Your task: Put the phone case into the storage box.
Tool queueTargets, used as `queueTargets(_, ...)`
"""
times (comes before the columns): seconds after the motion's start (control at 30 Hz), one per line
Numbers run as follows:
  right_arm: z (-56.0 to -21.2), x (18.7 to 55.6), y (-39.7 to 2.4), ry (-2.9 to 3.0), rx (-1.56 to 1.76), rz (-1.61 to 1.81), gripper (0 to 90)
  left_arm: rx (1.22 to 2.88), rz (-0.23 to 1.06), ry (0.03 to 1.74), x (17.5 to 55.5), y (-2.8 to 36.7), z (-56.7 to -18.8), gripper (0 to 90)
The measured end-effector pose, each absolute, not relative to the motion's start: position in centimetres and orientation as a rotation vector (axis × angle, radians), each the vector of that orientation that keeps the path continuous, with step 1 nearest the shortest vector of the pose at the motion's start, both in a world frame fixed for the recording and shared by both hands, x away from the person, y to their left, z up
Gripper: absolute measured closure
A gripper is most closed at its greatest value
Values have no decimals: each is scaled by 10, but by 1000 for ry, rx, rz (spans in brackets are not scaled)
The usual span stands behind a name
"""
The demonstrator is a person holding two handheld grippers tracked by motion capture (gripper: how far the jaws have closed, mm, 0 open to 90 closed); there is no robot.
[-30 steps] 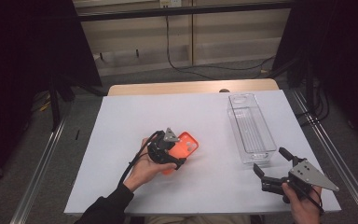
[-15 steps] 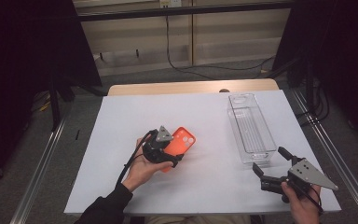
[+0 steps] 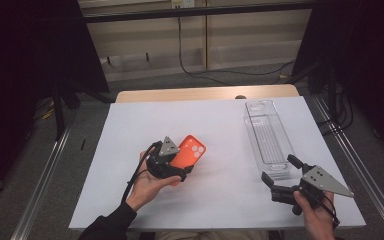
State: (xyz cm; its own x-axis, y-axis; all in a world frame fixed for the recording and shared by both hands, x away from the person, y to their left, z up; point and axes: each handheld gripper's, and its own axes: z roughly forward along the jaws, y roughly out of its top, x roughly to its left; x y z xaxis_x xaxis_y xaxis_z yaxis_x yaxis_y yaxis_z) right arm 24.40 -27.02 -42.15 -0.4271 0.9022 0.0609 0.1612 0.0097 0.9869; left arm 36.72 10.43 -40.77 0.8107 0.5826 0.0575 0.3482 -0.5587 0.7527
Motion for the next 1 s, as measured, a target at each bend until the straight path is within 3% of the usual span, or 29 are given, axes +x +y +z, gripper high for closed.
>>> queueTargets(1.0,-417,273,-208,1827,1061,1481,3,2139,412,650,349,97,-405,162)
